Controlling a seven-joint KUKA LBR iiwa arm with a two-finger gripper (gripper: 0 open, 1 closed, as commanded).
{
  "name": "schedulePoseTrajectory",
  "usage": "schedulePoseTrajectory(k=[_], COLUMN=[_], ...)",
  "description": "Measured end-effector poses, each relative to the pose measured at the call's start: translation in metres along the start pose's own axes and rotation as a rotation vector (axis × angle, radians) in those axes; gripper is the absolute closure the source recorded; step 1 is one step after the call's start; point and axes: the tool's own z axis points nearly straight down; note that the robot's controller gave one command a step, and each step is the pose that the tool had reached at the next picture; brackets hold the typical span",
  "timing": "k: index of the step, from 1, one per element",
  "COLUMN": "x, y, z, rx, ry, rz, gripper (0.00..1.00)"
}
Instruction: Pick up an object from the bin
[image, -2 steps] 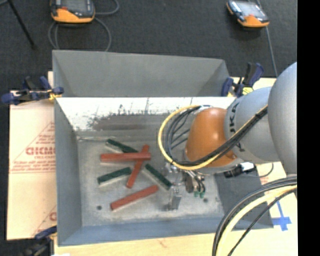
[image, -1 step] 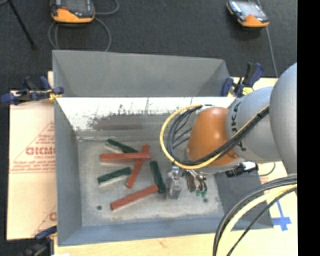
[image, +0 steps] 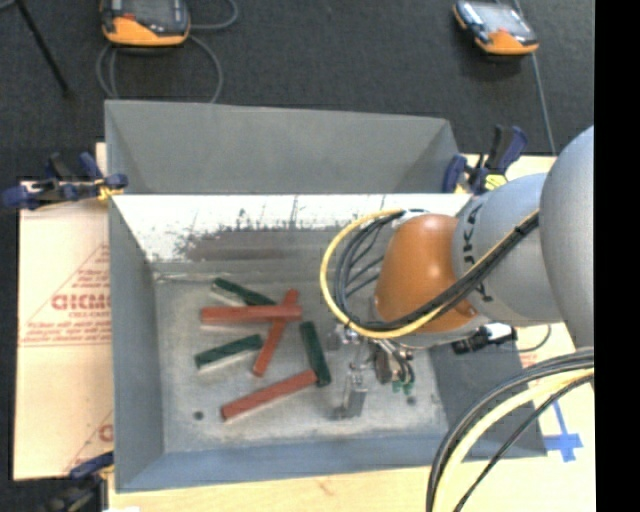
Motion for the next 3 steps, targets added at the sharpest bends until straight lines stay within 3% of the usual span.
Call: schedulePoseTrajectory(k=[1,2,3], x=[0.035,0.034,0.032], y=[0.057,0.055,0.050], z=[0.007,0.007,-0.146], rx=[-0.003,-0.001,-0.003], ry=[-0.001,-0.003,-0.009], rz=[-0.073,-0.074,-0.104], gripper=[0.00,1.00,1.00])
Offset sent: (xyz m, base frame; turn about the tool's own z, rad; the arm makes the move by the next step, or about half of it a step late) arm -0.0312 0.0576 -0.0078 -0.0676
